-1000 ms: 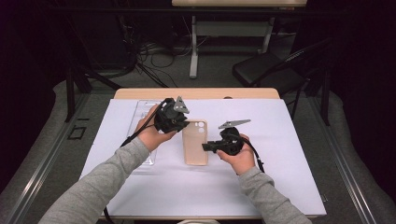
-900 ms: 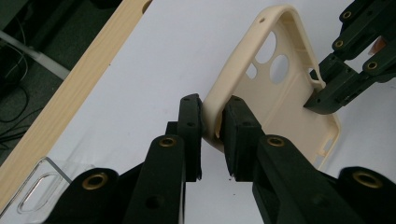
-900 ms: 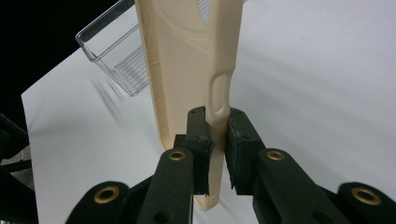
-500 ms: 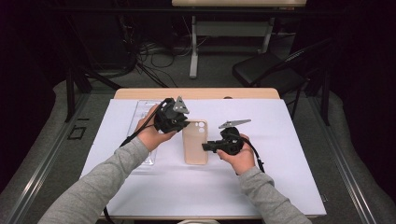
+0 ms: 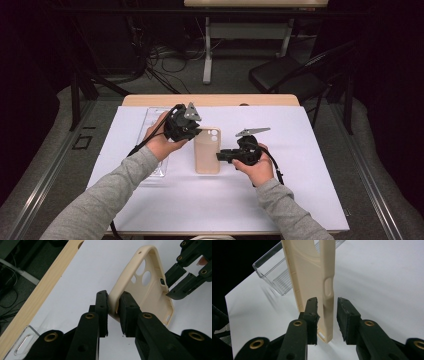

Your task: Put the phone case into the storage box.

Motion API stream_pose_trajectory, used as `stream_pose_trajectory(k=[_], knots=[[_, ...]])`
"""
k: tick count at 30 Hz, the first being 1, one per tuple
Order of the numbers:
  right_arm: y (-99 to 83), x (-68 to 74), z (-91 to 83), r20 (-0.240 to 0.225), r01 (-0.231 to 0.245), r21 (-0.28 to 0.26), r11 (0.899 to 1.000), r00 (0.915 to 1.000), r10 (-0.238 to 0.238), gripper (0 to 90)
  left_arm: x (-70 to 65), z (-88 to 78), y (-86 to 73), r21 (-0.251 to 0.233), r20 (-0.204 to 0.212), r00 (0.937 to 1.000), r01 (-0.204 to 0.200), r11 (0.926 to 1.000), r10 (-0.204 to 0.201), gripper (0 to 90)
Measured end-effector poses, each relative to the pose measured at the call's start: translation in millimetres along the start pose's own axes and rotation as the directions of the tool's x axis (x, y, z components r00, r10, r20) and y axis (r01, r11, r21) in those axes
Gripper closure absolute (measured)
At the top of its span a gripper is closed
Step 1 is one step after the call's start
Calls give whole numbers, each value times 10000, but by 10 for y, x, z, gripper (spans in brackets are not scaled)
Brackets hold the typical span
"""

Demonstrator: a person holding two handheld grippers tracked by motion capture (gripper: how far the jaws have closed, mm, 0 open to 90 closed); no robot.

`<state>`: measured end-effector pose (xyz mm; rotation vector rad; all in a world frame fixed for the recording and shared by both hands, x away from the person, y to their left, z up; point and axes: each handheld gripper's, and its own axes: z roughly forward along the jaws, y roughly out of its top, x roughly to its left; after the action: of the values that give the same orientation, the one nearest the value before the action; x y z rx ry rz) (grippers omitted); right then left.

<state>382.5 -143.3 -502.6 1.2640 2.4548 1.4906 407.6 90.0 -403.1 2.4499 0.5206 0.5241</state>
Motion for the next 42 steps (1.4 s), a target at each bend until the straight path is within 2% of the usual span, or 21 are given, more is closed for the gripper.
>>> stream_pose_trajectory(k=[11,20,29,36,42], knots=[[1,-35,-21,175,-22,-63,10000,9998,23,683,111,-39,-24,-113,-203,9998,66,9999,-69,788],[10,-85,-40,452,-4,-137,9999,9990,10,620,253,-92,-65,-142,-434,9987,264,9996,-270,788],[22,-101,-70,941,395,-288,9988,9949,-366,514,373,-186,-80,-293,-746,9964,387,9988,-408,788],[30,-105,-97,1420,825,-288,9962,9868,-776,472,457,-234,-106,-474,-815,9951,525,9975,-562,788],[40,-111,-103,1540,1073,-333,9937,9829,-1010,471,541,-292,-120,-577,-941,9941,491,9971,-544,788]])
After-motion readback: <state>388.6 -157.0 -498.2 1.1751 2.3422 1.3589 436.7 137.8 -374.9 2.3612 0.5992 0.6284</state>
